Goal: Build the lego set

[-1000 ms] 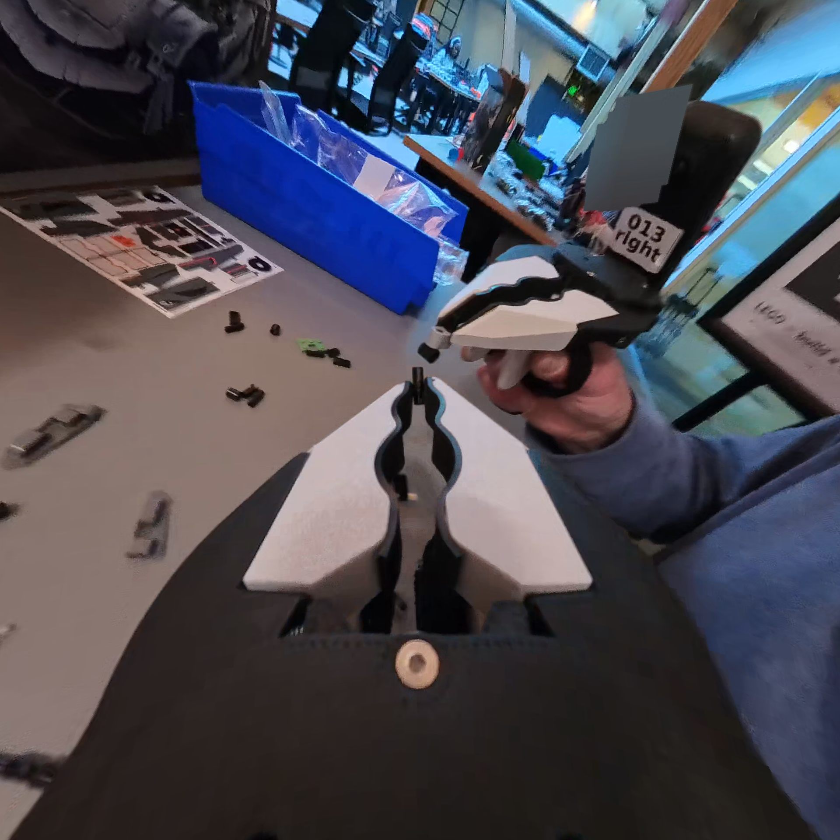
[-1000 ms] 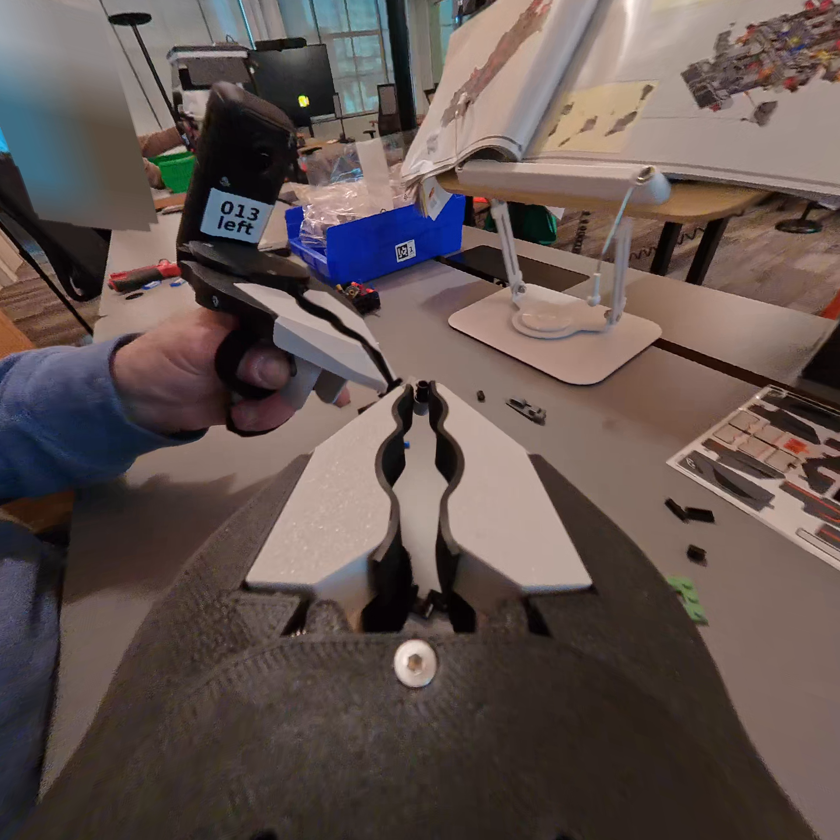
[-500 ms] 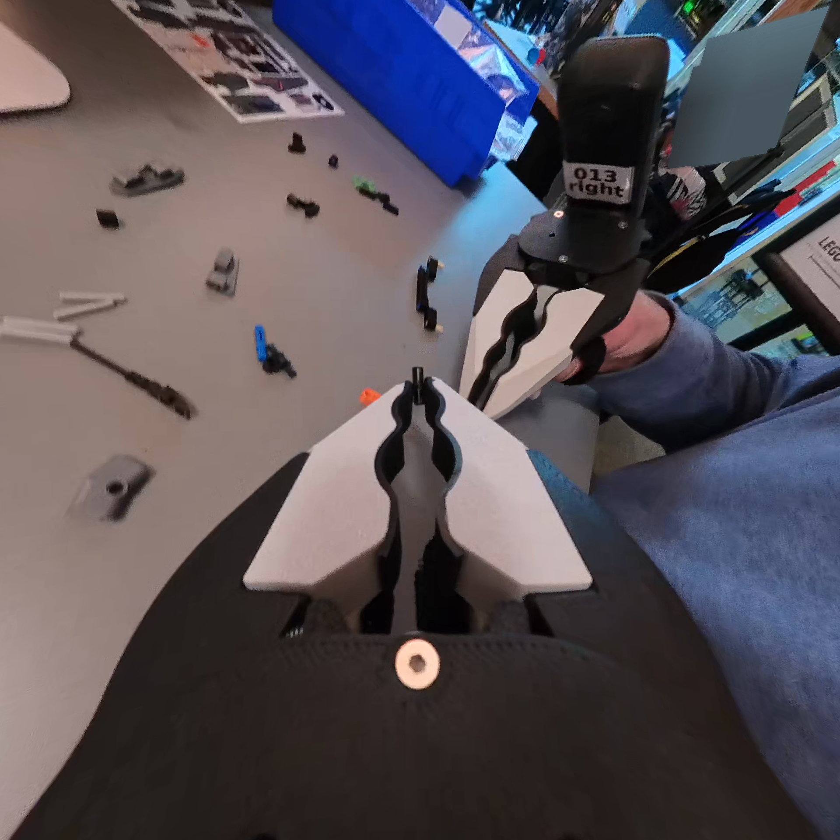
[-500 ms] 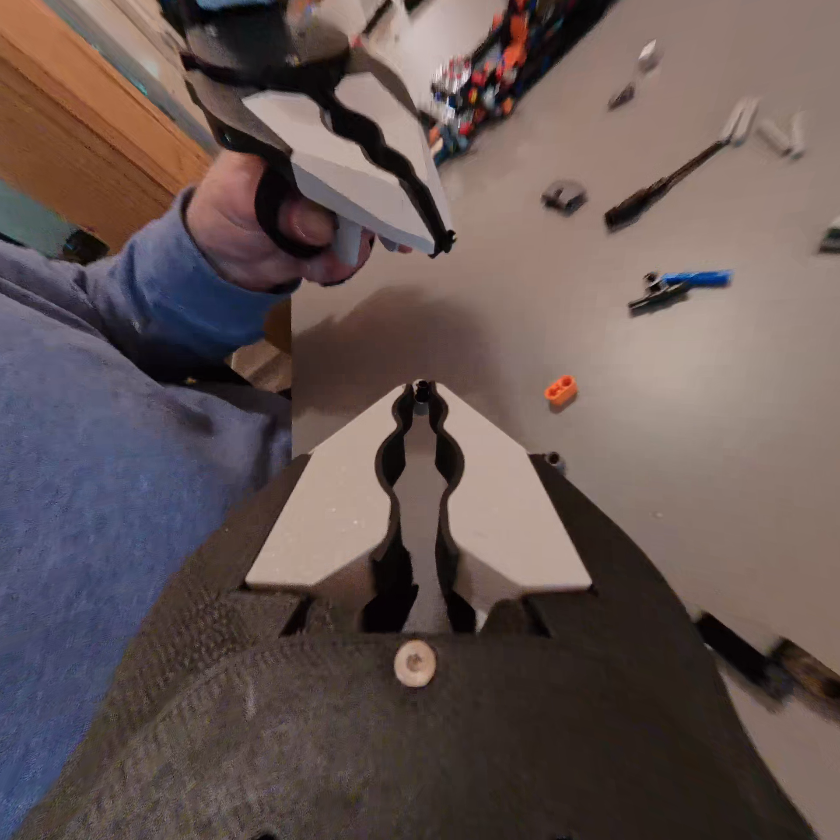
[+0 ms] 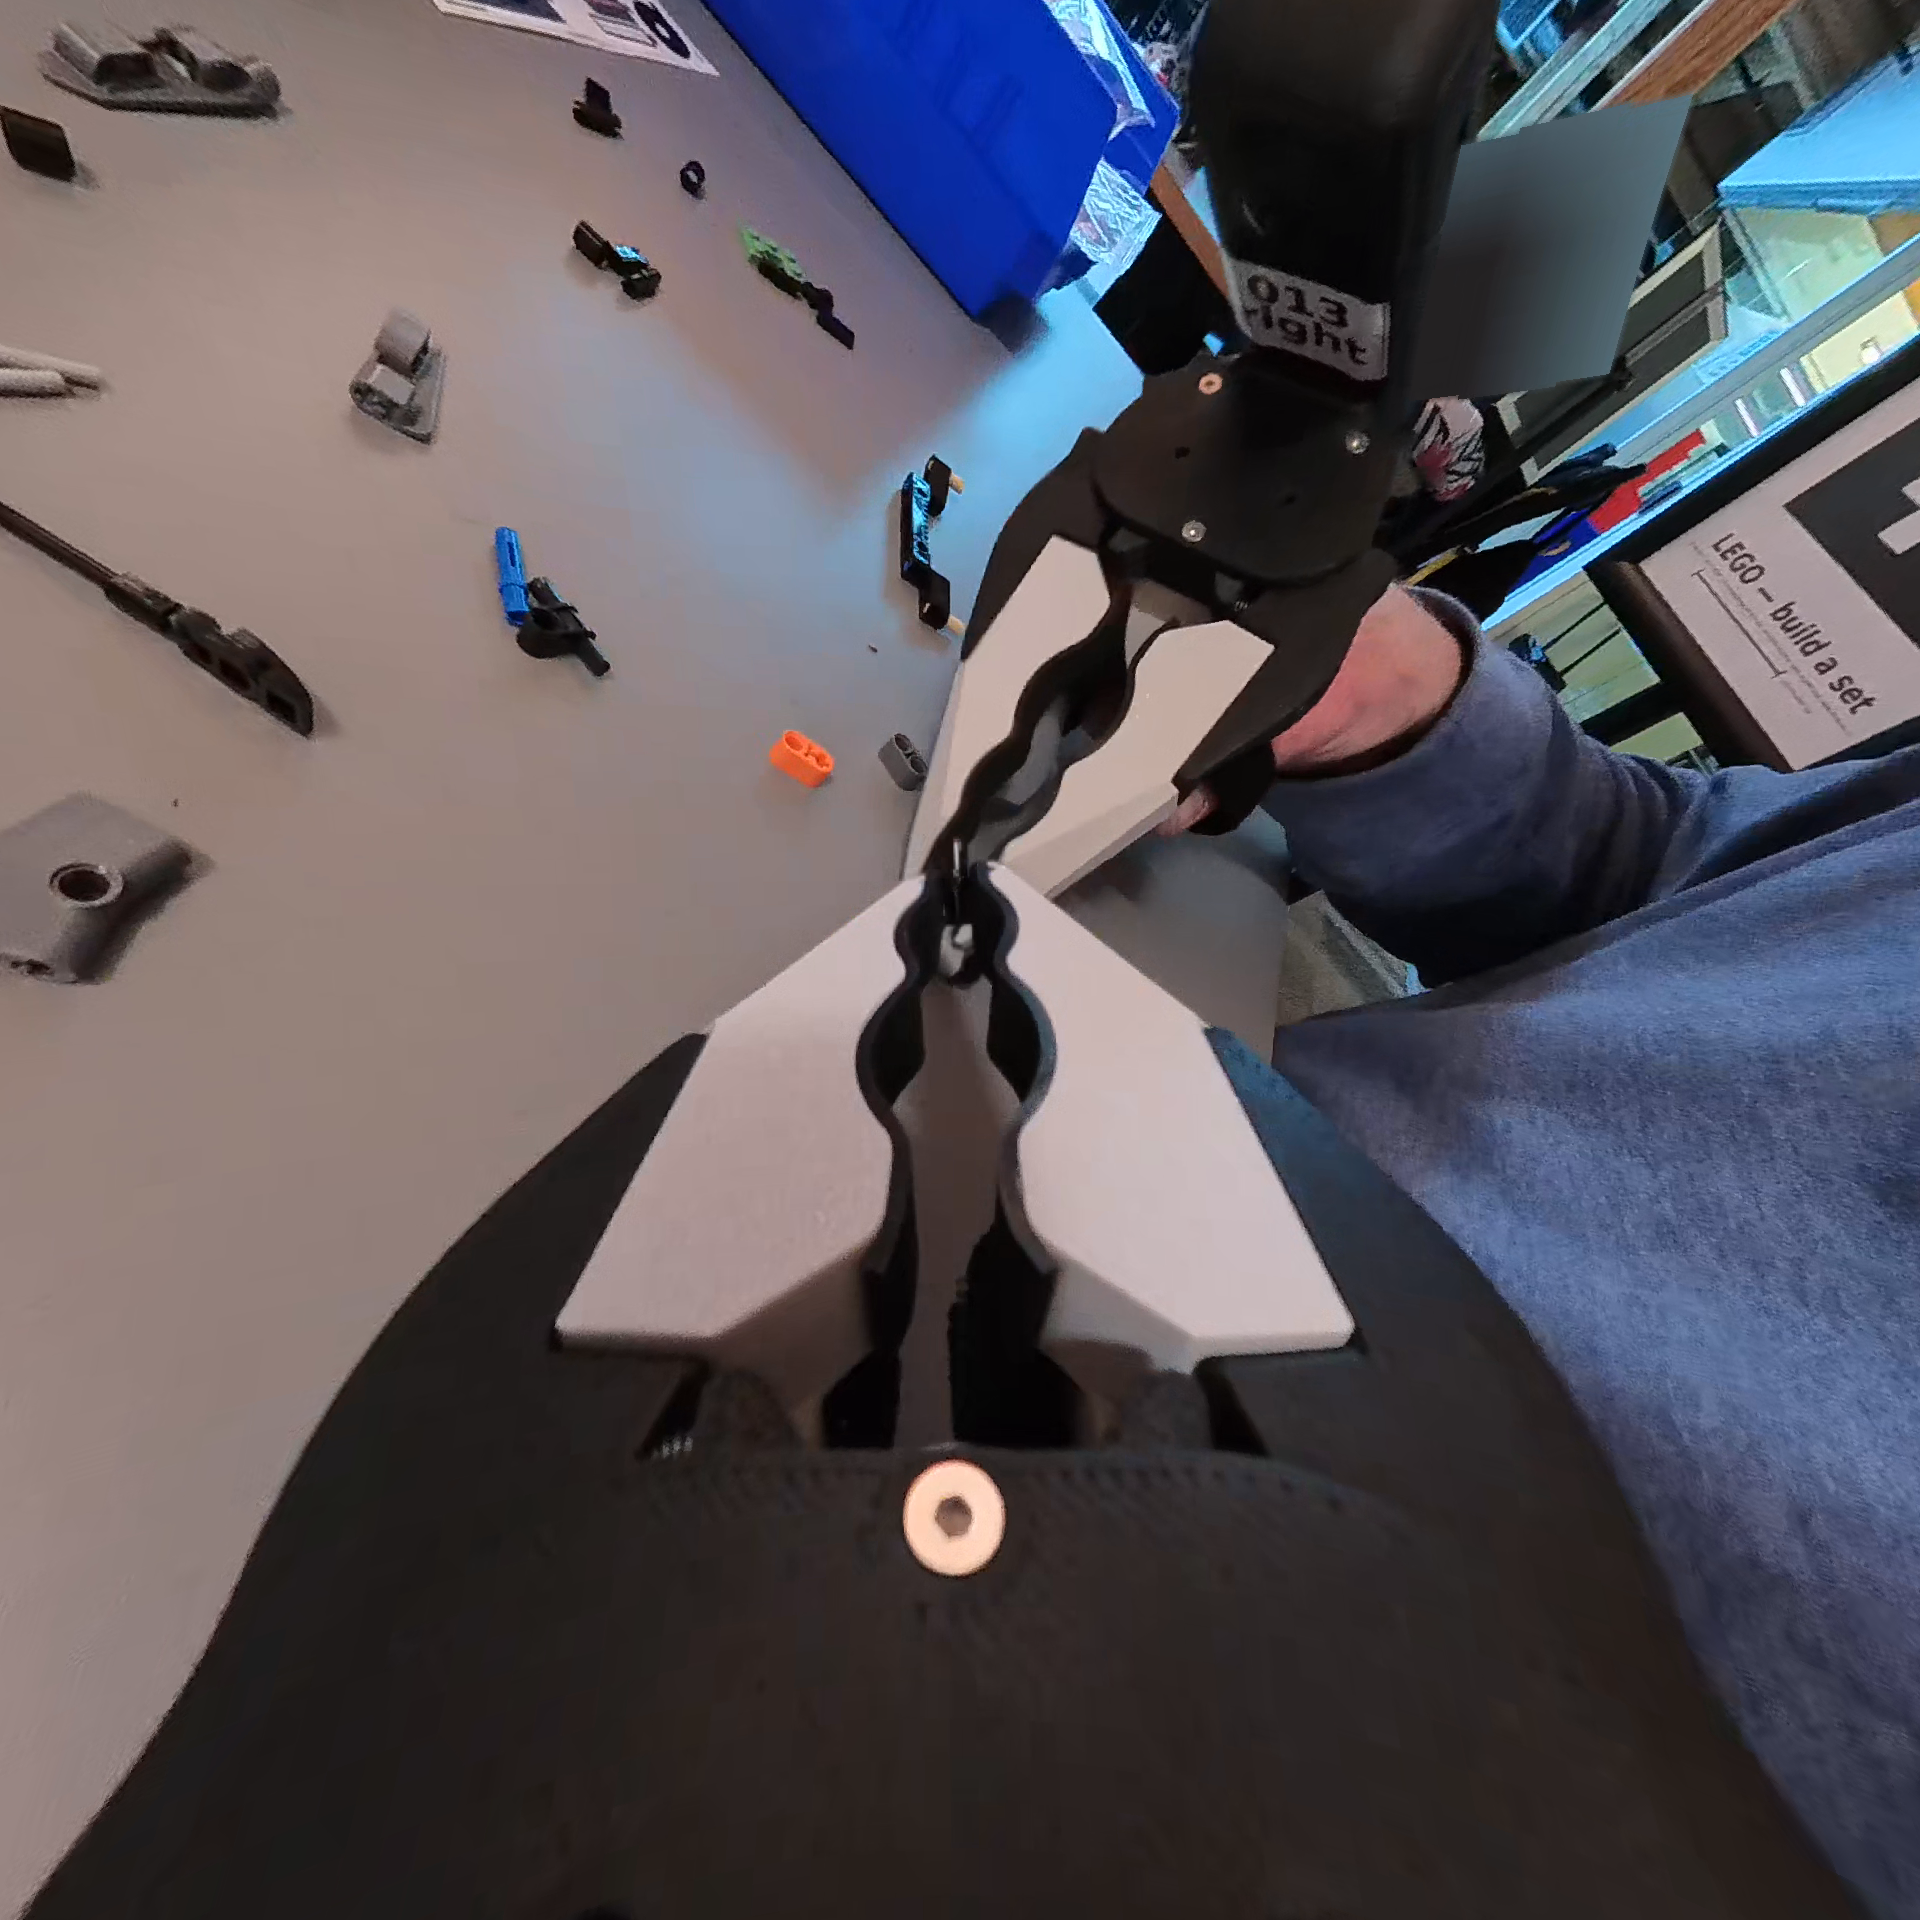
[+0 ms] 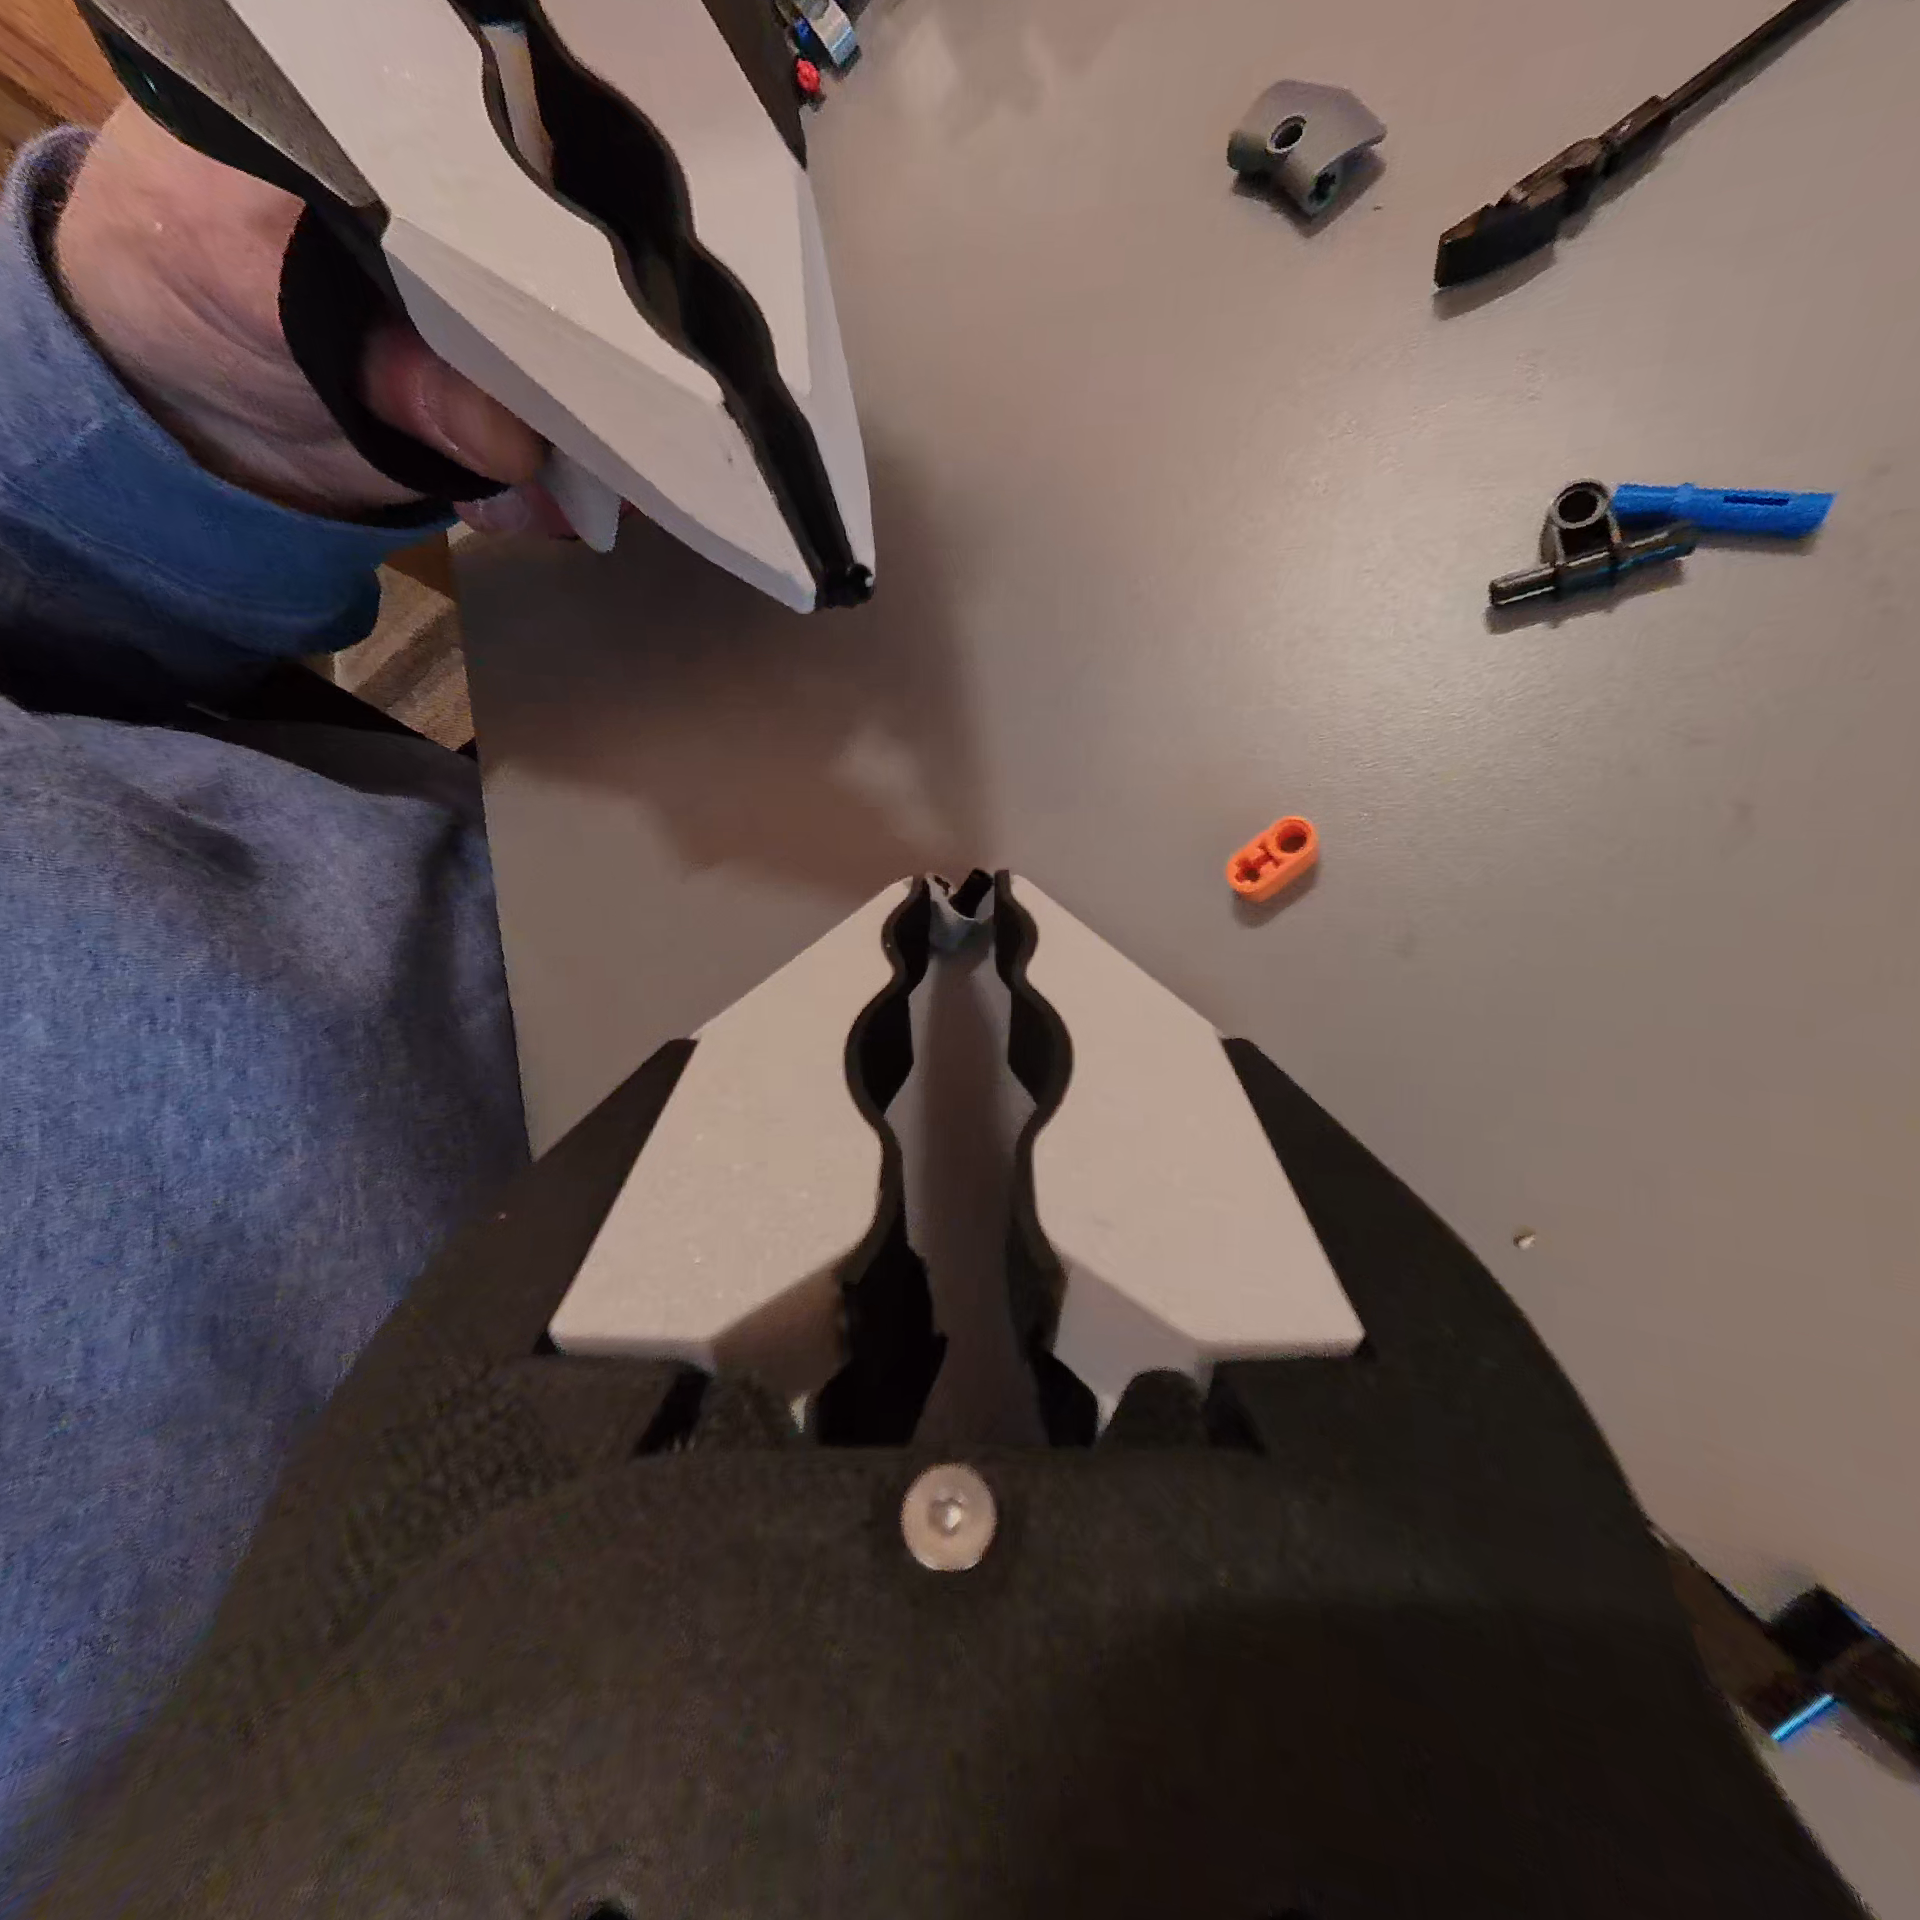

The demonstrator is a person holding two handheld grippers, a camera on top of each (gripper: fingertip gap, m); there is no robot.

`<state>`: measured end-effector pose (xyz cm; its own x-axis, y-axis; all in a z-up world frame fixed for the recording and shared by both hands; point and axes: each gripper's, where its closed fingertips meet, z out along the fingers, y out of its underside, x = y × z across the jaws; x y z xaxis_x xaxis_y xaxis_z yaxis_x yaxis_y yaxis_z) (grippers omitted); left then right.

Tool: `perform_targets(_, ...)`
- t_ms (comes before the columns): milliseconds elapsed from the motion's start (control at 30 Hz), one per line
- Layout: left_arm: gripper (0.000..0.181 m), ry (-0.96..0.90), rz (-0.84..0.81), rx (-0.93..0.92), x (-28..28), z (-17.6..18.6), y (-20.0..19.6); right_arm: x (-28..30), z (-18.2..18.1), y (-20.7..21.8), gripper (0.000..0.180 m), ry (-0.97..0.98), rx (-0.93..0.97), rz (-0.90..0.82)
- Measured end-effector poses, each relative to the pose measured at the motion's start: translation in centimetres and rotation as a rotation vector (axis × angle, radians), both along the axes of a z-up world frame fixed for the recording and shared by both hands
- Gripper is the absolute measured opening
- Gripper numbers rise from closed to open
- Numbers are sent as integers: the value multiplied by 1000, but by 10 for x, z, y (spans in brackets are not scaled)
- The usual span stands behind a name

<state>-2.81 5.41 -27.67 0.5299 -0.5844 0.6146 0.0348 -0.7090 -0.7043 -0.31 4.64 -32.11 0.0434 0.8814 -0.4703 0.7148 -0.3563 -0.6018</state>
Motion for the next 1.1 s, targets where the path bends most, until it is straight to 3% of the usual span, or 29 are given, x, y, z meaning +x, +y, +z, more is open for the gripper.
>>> perform_targets(33,3,-10,-1,-1,0,0,0,0,2,1,11,9,10,-1)
perform_targets(200,3,-90,4,-21,3,5,1,2,14,14,17,45,75,-41)
perform_targets(267,3,-145,18,-22,6,11,3,0,35,19,14,138,144,-65)
perform_targets(367,3,-301,63,-45,11,26,10,-4,70,20,13,260,395,-74)
perform_targets(467,3,-482,119,-86,13,40,18,-8,86,20,16,256,710,-92)
perform_targets(533,3,-556,144,-100,15,46,21,-12,95,21,16,280,821,-152)
perform_targets(933,3,-880,208,-175,24,66,29,-15,108,32,13,257,1076,-265)
perform_targets(1100,3,-981,184,-179,27,75,27,-12,115,30,12,335,1058,-237)
